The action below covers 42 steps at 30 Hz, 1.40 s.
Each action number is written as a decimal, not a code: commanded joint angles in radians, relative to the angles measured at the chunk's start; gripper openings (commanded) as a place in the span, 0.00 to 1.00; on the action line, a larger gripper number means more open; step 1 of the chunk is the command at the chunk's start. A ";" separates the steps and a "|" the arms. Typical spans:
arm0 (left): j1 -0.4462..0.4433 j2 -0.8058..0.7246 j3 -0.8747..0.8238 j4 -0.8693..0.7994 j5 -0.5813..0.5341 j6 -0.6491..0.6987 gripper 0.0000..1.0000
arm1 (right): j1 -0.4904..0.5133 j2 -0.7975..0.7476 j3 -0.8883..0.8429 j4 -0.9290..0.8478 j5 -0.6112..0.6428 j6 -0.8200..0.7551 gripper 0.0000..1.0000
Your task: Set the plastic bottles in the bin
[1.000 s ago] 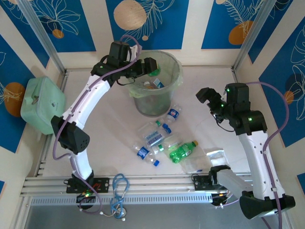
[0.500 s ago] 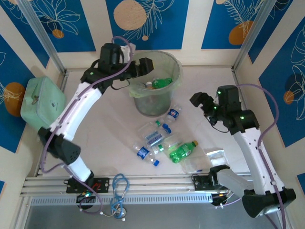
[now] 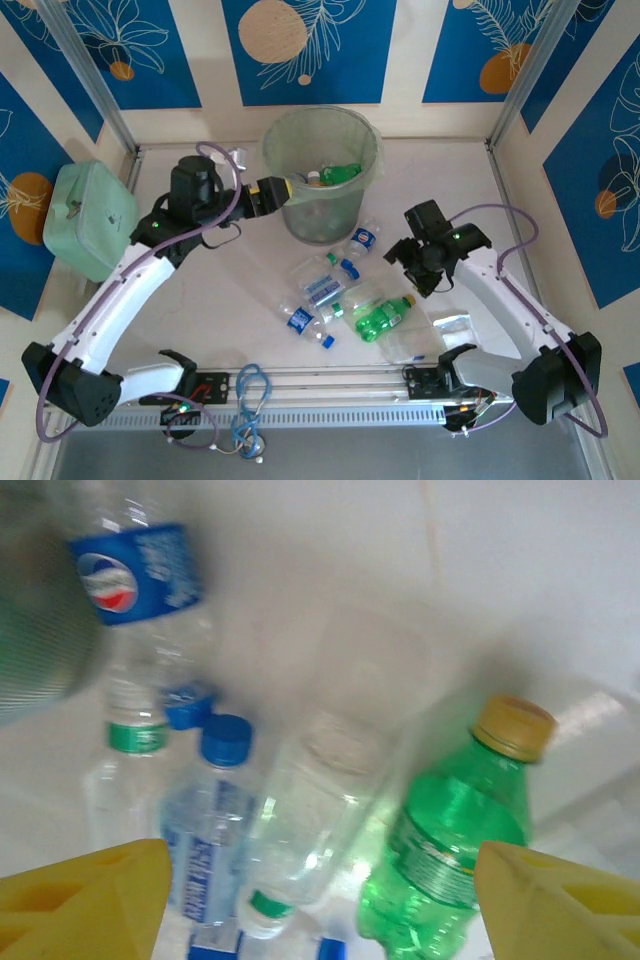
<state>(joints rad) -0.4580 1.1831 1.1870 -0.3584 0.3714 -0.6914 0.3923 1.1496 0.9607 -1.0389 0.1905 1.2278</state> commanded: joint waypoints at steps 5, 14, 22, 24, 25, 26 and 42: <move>0.007 -0.013 -0.044 0.100 0.099 -0.048 0.87 | -0.058 0.030 -0.103 -0.009 0.004 0.065 0.70; 0.006 -0.005 -0.075 0.121 0.130 -0.066 0.86 | -0.142 0.079 -0.203 0.151 -0.059 0.062 0.63; 0.005 0.010 -0.077 0.137 0.142 -0.080 0.85 | -0.153 0.158 -0.228 0.223 -0.082 0.056 0.60; 0.004 0.013 -0.074 0.140 0.144 -0.082 0.85 | -0.153 0.172 -0.230 0.224 -0.075 0.058 0.60; 0.004 0.013 -0.074 0.140 0.144 -0.082 0.85 | -0.154 0.175 -0.233 0.231 -0.075 0.058 0.60; 0.004 0.015 -0.072 0.138 0.144 -0.081 0.85 | -0.154 0.177 -0.237 0.238 -0.077 0.056 0.59; 0.004 0.016 -0.073 0.136 0.147 -0.071 0.85 | -0.144 0.237 -0.226 0.253 -0.080 0.048 0.49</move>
<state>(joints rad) -0.4580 1.1999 1.1187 -0.2455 0.4976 -0.7624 0.2428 1.3746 0.7361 -0.7727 0.1299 1.2678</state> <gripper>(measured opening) 0.845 0.500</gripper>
